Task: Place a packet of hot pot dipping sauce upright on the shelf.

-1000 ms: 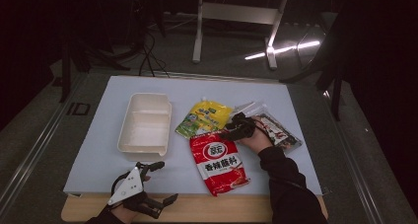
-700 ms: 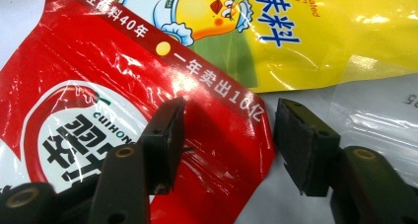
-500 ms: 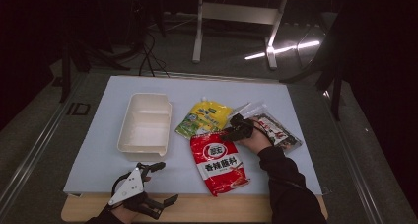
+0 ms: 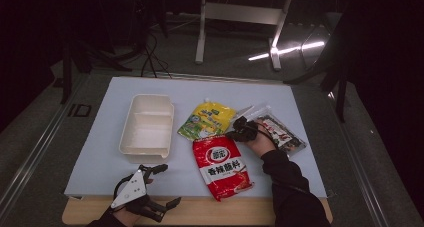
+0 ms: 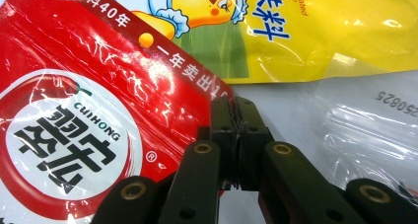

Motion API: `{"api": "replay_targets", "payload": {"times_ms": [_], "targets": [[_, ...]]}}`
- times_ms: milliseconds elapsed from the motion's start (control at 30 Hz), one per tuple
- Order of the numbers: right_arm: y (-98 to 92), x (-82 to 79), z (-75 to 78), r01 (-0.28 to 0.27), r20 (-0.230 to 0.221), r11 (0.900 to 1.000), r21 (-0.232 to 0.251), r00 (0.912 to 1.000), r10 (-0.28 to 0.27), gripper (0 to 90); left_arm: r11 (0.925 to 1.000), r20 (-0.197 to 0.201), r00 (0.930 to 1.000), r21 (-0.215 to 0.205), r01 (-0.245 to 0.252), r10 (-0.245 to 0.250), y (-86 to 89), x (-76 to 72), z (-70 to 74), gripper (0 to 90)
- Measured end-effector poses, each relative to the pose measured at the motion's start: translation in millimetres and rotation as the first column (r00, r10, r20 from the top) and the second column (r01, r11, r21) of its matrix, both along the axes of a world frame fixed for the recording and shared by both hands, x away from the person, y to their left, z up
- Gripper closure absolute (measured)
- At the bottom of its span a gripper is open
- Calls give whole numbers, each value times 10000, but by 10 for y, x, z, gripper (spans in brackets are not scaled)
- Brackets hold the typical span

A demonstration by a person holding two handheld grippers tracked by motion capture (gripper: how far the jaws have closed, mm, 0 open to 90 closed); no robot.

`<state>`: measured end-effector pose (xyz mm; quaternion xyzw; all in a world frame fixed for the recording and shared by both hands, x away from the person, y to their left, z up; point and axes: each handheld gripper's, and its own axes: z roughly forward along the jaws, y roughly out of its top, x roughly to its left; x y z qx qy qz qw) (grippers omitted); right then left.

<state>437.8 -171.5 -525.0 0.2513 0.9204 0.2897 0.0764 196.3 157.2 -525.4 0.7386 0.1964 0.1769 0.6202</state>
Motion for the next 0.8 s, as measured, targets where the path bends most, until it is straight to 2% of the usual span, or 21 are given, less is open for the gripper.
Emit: {"api": "replay_targets", "payload": {"times_ms": [133, 333, 533, 667, 800], "targets": [[-43, -36, 111, 42, 150, 9996, 283, 9999, -47, 889, 10000, -5, 10000, -2, 4, -4, -2, 0, -1, 7], [-76, -125, 326, -161, 632, 9981, 595, 9979, 123, 889, 10000, -57, 10000, 37, 7, -7, -8, 4, -5, 7], [-107, -214, 471, -345, 954, 9955, 885, 9951, 260, 891, 10000, -88, 10000, 38, -6, 6, -15, 8, -10, 7], [-120, -287, 545, -477, 1192, 9943, 955, 9922, 361, 892, 10000, -123, 9999, 94, -5, 6, -17, 11, -13, 7], [-169, -404, 674, -618, 1592, 9898, 1281, 9864, 409, 892, 9998, -162, 9998, 159, -112, 114, -20, 15, -15, 7]]}}
